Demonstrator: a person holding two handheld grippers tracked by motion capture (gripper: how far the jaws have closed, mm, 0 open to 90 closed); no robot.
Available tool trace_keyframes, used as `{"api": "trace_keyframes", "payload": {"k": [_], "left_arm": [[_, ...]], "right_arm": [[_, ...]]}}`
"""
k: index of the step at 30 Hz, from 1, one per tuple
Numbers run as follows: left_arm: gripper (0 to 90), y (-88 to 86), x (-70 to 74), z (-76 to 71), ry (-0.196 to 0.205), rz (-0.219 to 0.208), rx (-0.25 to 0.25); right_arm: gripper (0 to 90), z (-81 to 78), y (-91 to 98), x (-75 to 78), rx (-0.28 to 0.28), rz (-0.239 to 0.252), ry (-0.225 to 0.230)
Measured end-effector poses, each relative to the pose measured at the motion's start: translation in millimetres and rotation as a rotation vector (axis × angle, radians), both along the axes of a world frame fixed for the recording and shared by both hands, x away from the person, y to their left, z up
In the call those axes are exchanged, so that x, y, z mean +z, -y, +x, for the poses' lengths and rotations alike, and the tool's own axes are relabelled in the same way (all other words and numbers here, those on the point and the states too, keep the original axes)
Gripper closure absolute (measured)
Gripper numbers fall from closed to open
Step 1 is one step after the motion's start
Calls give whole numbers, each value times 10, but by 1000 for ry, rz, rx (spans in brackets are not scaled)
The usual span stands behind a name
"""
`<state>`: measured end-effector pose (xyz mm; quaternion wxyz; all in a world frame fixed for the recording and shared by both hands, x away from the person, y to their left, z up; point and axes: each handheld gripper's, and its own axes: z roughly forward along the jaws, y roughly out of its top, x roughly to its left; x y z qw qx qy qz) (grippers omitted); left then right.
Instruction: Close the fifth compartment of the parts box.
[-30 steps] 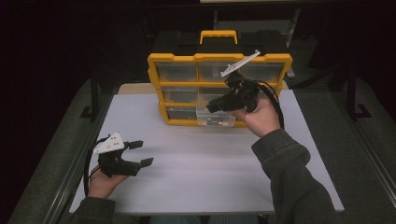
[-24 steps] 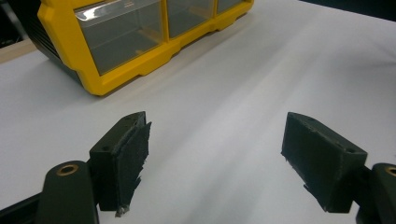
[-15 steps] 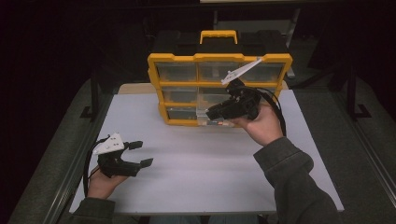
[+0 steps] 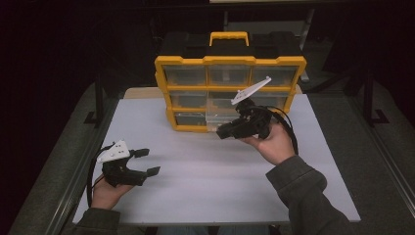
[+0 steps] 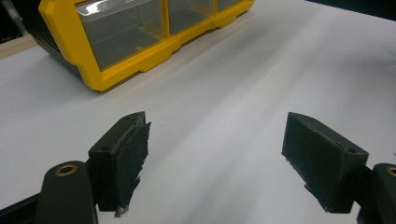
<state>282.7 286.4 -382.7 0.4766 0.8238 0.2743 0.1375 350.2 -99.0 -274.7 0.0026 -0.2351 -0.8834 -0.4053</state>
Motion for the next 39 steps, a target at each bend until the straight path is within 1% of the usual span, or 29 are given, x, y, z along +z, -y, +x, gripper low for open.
{"api": "trace_keyframes", "payload": {"k": [2,4,6,8,9,12,13,14,15,17,18,19,21,23,28,29,30,32,33,36,37,38,39], "left_arm": [[220,-2,7,2,1,3,-2],[220,1,6,7,9,7,-6],[219,12,-1,6,7,5,-6],[219,19,-3,7,-4,4,-5],[218,19,-1,14,0,10,-10],[217,35,-3,26,1,12,-14],[216,47,-9,24,-5,4,-12],[215,51,-14,28,1,6,-13],[214,48,-13,34,11,18,-18],[213,46,-17,37,8,18,-17],[213,44,-20,37,1,11,-12],[212,36,-18,39,-5,16,-13],[209,34,-22,34,-7,16,-9],[209,37,-23,29,-6,22,-8],[209,50,-16,27,-1,17,-9],[209,50,-17,27,-4,16,-7],[209,47,-18,27,-5,15,-6],[210,35,-14,26,0,20,-10],[209,37,-16,19,-9,12,-2],[210,35,-12,19,-6,12,-2],[209,39,-12,17,-8,12,0],[209,44,-13,13,-14,7,2],[209,49,-15,16,-10,5,1]], "right_arm": [[765,-2,-6,-46,1,-2,-14],[771,0,1,-86,2,-12,-15],[784,-2,4,-121,4,-16,-17],[806,-3,11,-143,6,-29,-14],[812,-1,12,-151,5,-30,-14],[818,3,21,-155,-5,-25,-21],[822,10,24,-157,-4,-26,-18],[826,17,26,-161,-2,-31,-12],[834,22,23,-164,-2,-32,-12],[840,36,21,-166,-2,-33,-9],[841,47,22,-167,-4,-34,-6],[844,62,27,-166,-1,-38,-2],[851,81,23,-163,-13,-36,-14],[859,103,21,-156,-11,-40,-13],[872,138,24,-130,-13,-70,7],[873,151,32,-120,-18,-70,6],[875,150,31,-109,-28,-67,-8],[878,167,35,-99,-38,-69,-7],[880,179,37,-100,-34,-73,-2],[886,195,19,-108,-40,-84,0],[886,195,7,-113,-48,-90,-7],[887,207,8,-122,-41,-98,3],[887,214,6,-129,-40,-103,10]]}}
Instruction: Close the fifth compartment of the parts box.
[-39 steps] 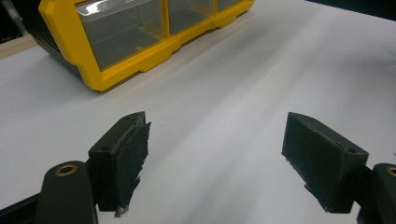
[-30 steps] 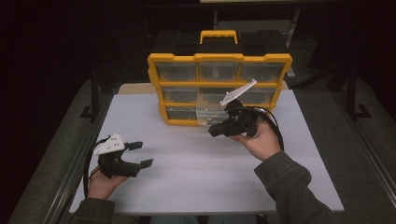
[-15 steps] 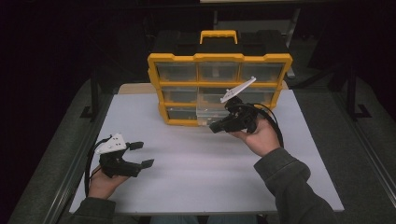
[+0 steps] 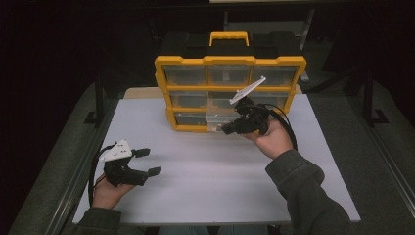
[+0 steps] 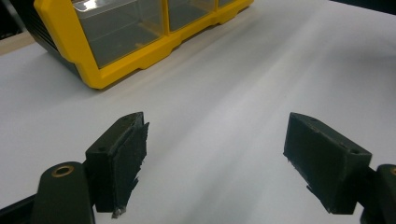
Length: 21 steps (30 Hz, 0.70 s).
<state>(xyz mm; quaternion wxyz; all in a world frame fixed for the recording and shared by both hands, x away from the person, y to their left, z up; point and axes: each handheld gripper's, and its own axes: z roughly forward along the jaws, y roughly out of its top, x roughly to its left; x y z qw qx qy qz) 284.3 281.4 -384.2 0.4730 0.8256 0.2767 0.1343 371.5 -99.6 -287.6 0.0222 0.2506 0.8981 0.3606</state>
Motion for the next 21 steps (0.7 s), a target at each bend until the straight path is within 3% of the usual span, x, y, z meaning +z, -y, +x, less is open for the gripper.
{"api": "trace_keyframes", "payload": {"k": [5,7,21], "left_arm": [[209,12,-3,1,-2,7,-3],[209,-1,4,14,18,19,-14],[209,-7,6,7,15,23,-14]], "right_arm": [[888,12,10,12,-27,1,0],[889,21,15,11,-29,-1,1],[890,45,-6,40,-43,-18,14]]}}
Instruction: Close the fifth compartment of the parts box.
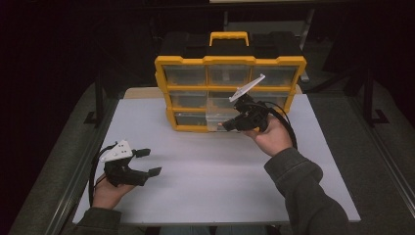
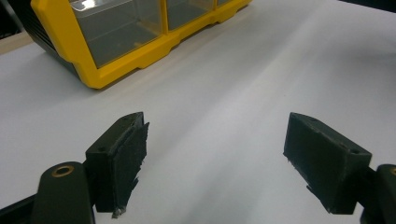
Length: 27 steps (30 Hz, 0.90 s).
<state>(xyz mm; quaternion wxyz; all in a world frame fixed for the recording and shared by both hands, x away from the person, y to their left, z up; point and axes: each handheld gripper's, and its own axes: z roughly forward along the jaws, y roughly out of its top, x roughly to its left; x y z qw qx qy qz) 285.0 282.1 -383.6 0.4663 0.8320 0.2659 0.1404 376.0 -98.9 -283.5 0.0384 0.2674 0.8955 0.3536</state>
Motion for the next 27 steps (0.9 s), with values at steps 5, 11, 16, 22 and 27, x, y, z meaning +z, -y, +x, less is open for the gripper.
{"api": "trace_keyframes", "payload": {"k": [5,11,16,22,27], "left_arm": [[210,-9,-1,-2,-5,-3,3],[210,-8,-3,1,-3,0,1],[210,-7,-3,-6,-11,-7,6],[210,-3,-6,-12,-16,-16,12],[210,-4,-4,-12,-15,-16,12]], "right_arm": [[890,31,1,4,-10,-1,0],[890,76,5,12,-20,-5,2],[890,106,-8,19,-25,-11,5],[891,145,-22,29,-33,-16,8],[891,177,-27,37,-38,-21,11]]}}
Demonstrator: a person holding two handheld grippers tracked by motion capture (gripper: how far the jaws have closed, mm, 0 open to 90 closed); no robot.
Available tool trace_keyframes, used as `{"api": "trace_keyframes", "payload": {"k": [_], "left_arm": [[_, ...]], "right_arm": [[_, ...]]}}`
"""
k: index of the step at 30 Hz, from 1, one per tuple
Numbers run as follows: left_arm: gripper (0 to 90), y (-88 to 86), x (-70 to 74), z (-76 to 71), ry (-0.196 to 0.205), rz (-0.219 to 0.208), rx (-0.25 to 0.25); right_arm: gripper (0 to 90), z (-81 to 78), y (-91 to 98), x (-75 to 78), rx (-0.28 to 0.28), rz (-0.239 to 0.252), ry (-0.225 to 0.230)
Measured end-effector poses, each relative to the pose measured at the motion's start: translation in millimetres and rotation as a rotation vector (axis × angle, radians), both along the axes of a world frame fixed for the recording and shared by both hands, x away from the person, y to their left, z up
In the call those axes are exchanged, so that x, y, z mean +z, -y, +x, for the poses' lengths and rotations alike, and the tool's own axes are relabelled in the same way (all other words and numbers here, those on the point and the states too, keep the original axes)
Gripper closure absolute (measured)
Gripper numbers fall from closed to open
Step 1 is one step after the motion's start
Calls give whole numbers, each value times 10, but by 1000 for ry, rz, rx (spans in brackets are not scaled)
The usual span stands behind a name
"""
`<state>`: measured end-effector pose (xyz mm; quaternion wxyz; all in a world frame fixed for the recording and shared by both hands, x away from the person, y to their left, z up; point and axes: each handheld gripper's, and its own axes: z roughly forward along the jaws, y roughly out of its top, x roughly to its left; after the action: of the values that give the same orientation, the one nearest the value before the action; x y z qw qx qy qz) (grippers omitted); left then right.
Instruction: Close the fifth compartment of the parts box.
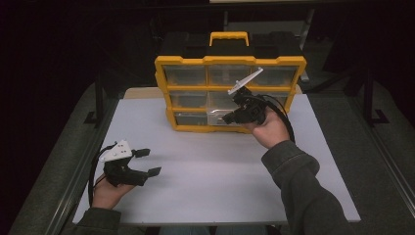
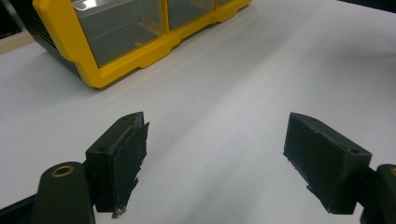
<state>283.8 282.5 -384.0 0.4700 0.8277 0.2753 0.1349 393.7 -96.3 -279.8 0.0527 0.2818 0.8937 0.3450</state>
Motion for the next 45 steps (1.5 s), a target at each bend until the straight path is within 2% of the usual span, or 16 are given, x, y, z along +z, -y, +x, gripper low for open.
{"api": "trace_keyframes", "payload": {"k": [19,25,45], "left_arm": [[210,-13,9,5,4,8,-3],[210,-8,8,2,5,3,-2],[211,-8,2,5,3,-3,3]], "right_arm": [[891,132,29,21,-44,-12,13],[891,157,60,34,-68,-4,3],[891,215,70,31,-95,-23,25]]}}
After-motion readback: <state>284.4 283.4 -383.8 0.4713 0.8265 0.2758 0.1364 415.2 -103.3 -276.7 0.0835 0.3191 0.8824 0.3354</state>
